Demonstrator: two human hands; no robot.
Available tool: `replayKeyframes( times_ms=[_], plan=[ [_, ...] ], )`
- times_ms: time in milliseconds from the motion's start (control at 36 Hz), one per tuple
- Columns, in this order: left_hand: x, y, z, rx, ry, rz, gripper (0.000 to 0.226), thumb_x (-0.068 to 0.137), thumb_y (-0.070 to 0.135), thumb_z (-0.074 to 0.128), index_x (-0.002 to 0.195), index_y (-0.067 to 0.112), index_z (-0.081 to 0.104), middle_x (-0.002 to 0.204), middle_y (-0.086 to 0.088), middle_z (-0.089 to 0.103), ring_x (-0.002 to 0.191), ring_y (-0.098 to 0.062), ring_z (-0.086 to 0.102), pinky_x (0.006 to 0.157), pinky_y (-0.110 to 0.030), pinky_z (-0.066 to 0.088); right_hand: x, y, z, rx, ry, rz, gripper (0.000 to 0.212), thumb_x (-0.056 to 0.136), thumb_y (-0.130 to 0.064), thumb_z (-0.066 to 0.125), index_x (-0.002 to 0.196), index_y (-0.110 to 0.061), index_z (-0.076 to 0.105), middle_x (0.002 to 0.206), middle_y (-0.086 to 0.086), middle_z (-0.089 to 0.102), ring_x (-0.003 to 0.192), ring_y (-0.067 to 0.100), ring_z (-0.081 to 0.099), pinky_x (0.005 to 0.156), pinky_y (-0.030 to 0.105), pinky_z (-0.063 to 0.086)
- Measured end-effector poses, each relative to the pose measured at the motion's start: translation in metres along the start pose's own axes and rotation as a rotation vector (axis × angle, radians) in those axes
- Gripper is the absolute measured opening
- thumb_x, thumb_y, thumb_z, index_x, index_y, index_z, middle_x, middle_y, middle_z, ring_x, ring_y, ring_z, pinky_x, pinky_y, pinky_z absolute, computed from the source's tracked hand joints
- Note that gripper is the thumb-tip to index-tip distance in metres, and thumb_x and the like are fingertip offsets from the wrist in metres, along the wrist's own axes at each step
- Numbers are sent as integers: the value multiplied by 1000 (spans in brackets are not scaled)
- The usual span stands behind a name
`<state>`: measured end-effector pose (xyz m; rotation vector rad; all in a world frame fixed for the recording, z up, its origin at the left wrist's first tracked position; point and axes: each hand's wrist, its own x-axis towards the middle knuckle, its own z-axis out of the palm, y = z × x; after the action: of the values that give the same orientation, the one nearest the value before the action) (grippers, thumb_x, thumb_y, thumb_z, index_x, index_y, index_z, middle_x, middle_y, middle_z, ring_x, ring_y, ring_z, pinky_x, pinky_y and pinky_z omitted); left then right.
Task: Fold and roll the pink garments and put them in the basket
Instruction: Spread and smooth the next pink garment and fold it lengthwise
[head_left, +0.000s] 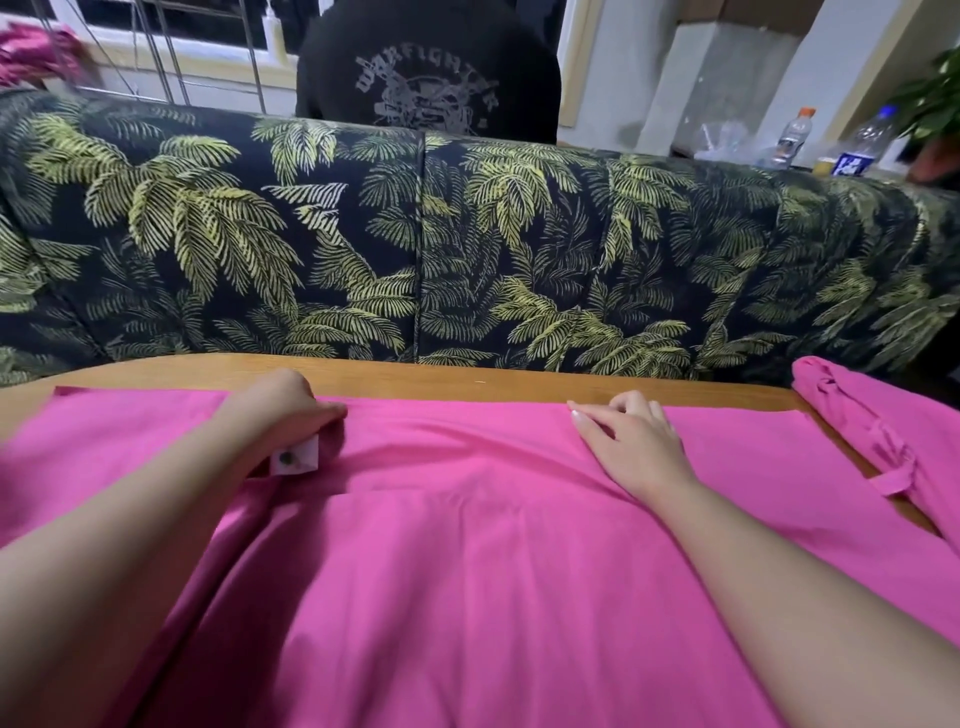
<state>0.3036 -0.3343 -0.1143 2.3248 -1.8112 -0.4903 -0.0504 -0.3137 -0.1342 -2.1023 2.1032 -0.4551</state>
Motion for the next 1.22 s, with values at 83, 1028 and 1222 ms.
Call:
replayKeyframes(
  times_ms=[83,1028,1222],
  plan=[
    [3,0,2,-1,-5,-23,43,88,46,59,66,9,60,62,-7,59,71,-28,59,59,-28,38,0,-6,-2,-36,-20,13,39,93,-58,41,130,-49,52,110,-8,38,112,17,37,99,34,29],
    [9,-15,-9,56,116,42,38,90,55,54,95,17,56,96,-7,64,100,-28,60,81,-34,47,-14,-179,67,70,96,-276,35,95,-33,44,121,-25,64,122,-7,59,116,19,47,97,34,37],
    [-20,-74,-32,-341,148,126,20,100,22,46,104,9,60,95,-11,67,87,-24,60,79,-31,46,-13,-181,64,49,75,-273,37,96,-40,41,118,-24,65,121,-6,58,115,19,47,97,35,37]
  ],
)
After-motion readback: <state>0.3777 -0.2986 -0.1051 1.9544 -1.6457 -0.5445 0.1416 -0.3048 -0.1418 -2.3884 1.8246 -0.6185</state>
